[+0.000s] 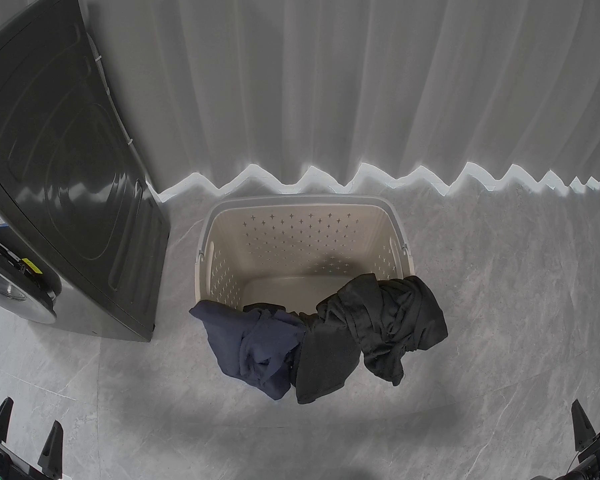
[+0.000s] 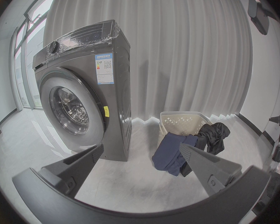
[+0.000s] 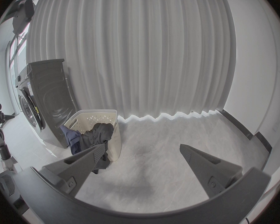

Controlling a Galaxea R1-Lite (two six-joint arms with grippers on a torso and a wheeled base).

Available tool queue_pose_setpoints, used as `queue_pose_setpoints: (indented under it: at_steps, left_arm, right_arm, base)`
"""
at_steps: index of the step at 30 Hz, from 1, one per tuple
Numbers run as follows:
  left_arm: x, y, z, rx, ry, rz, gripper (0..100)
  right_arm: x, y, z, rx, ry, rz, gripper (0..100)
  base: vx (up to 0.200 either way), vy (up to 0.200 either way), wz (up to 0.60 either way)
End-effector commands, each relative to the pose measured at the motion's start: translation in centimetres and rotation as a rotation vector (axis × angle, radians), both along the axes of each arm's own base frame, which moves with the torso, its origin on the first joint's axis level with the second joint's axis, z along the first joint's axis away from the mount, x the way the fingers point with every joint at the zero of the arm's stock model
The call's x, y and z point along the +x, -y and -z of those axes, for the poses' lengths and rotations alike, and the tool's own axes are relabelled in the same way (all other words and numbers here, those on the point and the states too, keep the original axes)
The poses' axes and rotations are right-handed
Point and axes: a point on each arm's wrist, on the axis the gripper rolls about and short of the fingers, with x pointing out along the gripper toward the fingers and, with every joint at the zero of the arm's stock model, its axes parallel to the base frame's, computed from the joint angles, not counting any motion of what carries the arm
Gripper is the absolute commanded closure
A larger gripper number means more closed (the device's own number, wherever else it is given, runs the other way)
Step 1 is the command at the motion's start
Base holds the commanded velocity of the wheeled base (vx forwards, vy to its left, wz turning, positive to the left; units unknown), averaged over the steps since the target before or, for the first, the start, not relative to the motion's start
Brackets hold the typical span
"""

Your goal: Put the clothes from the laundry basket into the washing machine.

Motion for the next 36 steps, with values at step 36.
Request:
queue_pose_setpoints:
  at_steps: [36]
  left_arm:
    - [0.05,0.01,0.51,-0.001,-0.007,0.001,0]
  right_arm:
    - [0.03,0.00,0.51,-0.002,-0.003,-0.001,0]
  base:
    - [0.000,0.200,0.00]
